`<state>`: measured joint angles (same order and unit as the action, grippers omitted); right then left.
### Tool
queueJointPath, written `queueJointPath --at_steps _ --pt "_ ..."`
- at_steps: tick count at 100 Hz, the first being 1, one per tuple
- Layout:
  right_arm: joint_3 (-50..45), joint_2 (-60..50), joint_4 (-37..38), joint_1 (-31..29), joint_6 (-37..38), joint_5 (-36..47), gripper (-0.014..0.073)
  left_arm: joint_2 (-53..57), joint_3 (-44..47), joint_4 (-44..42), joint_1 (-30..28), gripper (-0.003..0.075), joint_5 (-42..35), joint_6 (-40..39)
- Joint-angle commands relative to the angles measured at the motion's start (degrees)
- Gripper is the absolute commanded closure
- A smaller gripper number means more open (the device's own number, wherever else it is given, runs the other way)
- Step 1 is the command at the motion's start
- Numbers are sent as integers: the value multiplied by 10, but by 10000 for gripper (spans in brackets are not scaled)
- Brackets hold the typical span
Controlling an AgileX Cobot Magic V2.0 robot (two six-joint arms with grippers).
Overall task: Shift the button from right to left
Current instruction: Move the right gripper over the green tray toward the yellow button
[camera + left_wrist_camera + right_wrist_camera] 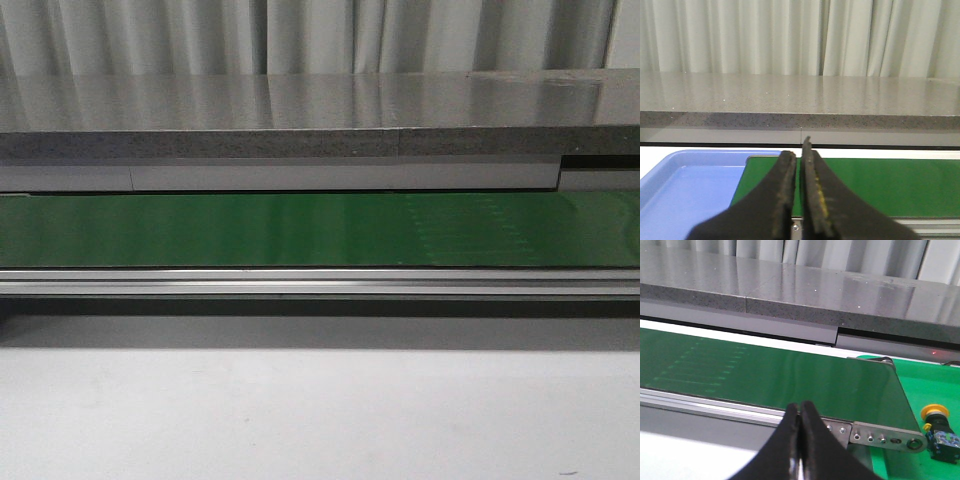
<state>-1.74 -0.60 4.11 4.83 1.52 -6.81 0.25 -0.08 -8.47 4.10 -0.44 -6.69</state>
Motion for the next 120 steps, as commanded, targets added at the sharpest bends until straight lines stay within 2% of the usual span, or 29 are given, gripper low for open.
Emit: queueJointPath --at_steps 1,75,96,107,120 --pt "0 -6 6 0 0 44 662 21 24 1 5 715 -47 -4" --pt "0 -6 6 0 0 59 662 21 24 1 5 715 -47 -4" --pt "5 -6 6 0 0 102 662 21 24 1 5 715 -47 -4" --pt "36 -6 -1 0 0 73 662 21 24 1 5 715 -47 -4" --pt "107 -3 -12 0 0 -26 662 21 24 1 5 715 -47 -4"
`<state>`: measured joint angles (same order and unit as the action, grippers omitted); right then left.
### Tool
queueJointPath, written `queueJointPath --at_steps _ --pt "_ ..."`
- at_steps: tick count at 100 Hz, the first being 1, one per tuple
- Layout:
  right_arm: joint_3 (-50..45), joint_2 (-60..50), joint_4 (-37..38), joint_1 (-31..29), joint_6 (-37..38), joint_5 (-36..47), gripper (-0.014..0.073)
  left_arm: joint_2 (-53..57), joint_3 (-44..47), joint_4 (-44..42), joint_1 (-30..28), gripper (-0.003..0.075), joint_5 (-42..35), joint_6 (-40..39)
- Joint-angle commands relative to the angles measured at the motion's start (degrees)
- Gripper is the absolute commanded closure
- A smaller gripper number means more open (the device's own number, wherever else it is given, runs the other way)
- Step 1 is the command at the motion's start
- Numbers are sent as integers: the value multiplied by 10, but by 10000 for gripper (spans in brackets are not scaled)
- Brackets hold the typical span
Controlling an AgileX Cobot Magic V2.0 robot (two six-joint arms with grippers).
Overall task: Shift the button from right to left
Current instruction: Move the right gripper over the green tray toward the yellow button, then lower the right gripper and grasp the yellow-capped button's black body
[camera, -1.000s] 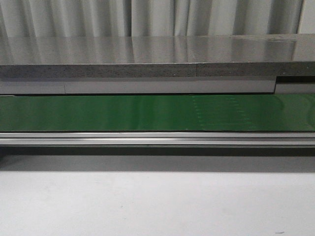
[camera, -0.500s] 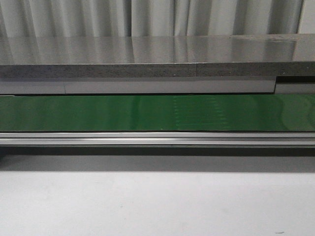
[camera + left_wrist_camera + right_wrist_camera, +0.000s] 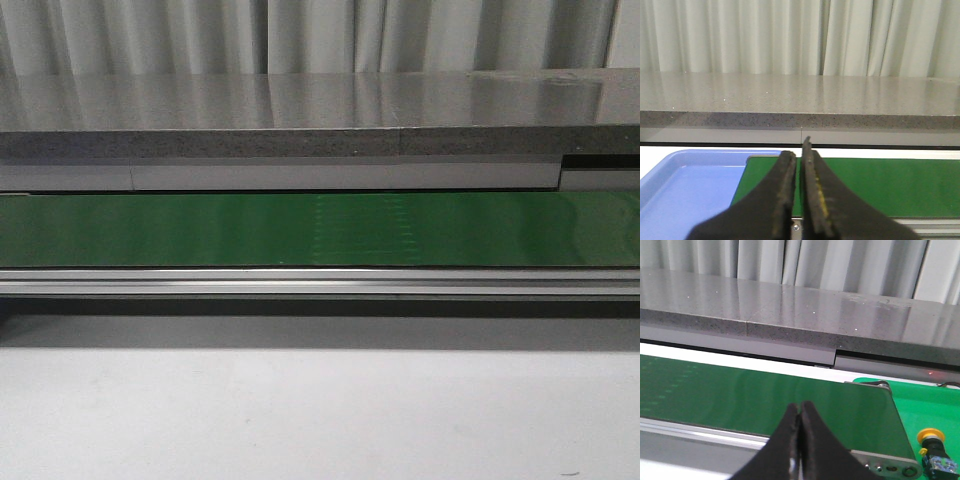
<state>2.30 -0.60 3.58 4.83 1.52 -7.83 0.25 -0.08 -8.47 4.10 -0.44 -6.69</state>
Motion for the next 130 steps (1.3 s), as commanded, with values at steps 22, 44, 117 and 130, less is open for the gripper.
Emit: queueJointPath --at_steps 22,44,117,130 --pt "220 62 -6 -1 0 -193 662 21 24 1 5 715 -47 -4" --pt "358 194 -6 -1 47 -364 662 21 24 1 5 715 -47 -4" --pt "441 357 -26 -1 46 -395 594 21 24 1 5 715 -47 -4" --pt "441 357 -26 -1 46 -408 360 21 24 1 5 715 -47 -4"
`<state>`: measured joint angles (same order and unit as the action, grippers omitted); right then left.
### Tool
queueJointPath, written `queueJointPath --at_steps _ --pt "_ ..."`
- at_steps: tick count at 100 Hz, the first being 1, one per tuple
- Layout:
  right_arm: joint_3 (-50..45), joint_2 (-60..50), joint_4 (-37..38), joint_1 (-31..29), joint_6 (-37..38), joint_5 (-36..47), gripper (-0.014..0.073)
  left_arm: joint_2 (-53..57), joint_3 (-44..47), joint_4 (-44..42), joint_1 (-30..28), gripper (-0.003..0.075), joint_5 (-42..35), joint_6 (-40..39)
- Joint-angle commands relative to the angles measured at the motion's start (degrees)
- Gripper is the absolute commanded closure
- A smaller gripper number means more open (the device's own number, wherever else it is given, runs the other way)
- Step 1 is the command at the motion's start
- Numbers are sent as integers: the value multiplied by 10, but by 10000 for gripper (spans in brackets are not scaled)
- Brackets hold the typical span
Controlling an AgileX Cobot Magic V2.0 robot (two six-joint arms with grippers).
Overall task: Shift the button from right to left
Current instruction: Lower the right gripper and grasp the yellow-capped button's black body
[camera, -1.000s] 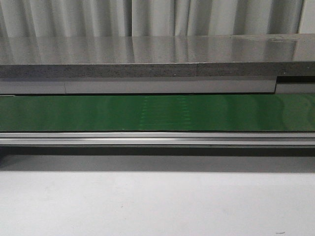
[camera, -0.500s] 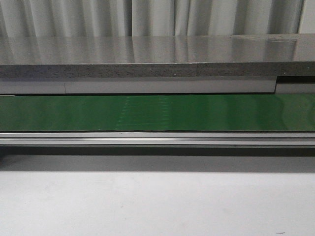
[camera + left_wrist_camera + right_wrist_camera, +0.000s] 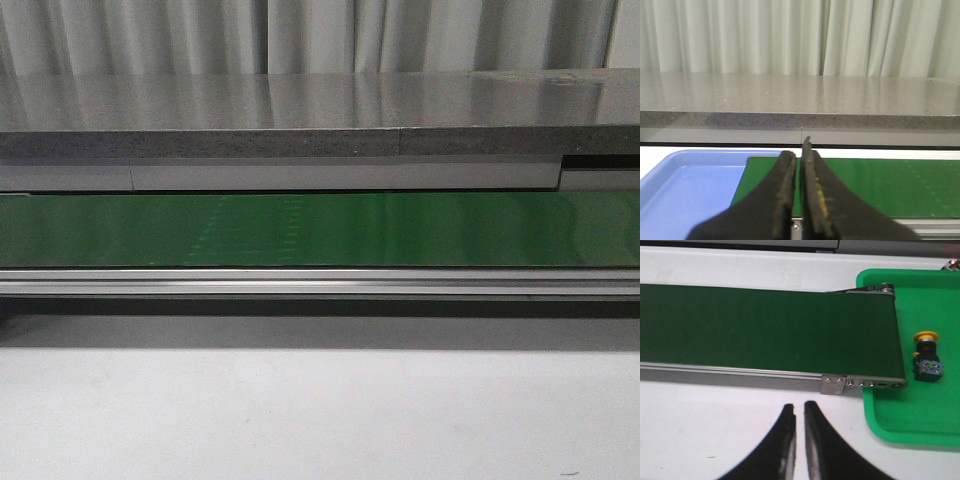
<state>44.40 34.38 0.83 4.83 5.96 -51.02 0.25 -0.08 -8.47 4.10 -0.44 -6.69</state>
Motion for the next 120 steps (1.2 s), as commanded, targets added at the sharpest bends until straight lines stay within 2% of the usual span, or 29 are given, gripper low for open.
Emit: queueJointPath --at_steps 1,7,12,21,39,56,89,101,120 --pt "20 7 1 -1 2 23 329 21 24 1 5 715 -47 -4" --pt "20 7 1 -1 2 21 203 21 24 1 5 715 -47 -4" --pt "20 7 1 -1 2 22 130 21 24 1 5 715 -47 -4" --pt "20 7 1 -1 2 21 60 21 24 1 5 715 -47 -4" --pt "20 7 14 -1 61 20 55 21 24 1 5 715 -47 -4" --pt "44 30 115 -1 114 14 55 21 24 1 5 715 -47 -4" --pt "141 174 248 -4 129 -7 55 21 24 1 5 715 -47 -4" --pt "181 233 253 -35 131 8 55 21 24 1 5 715 -47 -4" --pt "214 314 247 -121 130 55 55 21 24 1 5 715 -47 -4"
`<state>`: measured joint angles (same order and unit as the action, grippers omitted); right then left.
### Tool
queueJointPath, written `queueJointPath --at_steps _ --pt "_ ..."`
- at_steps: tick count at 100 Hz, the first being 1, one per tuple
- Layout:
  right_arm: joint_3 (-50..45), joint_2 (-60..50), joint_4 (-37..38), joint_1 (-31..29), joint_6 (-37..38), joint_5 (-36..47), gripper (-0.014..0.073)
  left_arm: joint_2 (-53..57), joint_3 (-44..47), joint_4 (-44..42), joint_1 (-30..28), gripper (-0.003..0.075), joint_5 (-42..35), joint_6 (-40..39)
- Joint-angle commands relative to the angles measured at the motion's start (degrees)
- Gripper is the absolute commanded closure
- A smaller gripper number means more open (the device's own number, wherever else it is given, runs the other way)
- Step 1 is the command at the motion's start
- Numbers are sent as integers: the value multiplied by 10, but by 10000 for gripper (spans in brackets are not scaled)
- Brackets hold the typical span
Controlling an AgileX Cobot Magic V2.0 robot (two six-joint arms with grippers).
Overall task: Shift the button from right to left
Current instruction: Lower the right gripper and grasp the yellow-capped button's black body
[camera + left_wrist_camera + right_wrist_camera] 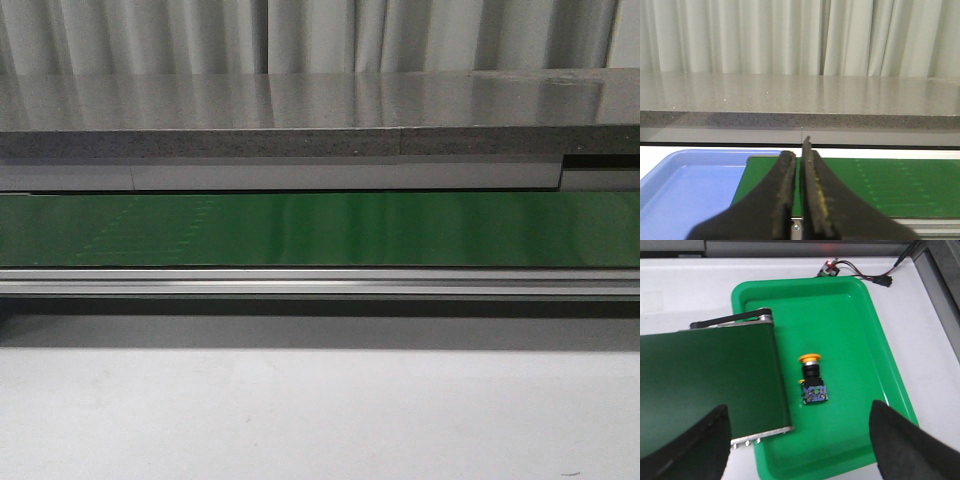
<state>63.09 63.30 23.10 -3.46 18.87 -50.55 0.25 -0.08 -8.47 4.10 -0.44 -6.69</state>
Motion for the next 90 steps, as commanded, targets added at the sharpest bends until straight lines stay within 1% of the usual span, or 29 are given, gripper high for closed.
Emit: queueJointPath --at_steps 1,9,15,34,42,66,90 --pt "28 29 25 -41 1 53 55 21 24 1 5 715 -47 -4" --pt "28 57 15 -73 -9 77 55 21 24 1 5 715 -47 -4" --pt "28 81 2 -95 -30 88 55 21 24 1 5 715 -47 -4" --pt "28 146 -85 -147 -98 150 55 21 24 1 5 715 -47 -4" --pt "28 172 -109 -162 -129 173 55 21 24 1 5 715 -47 -4" --pt "28 248 -152 -212 -178 208 55 21 24 1 5 715 -47 -4" --pt "28 296 -239 -247 -269 217 55 21 24 1 5 715 -47 -4"
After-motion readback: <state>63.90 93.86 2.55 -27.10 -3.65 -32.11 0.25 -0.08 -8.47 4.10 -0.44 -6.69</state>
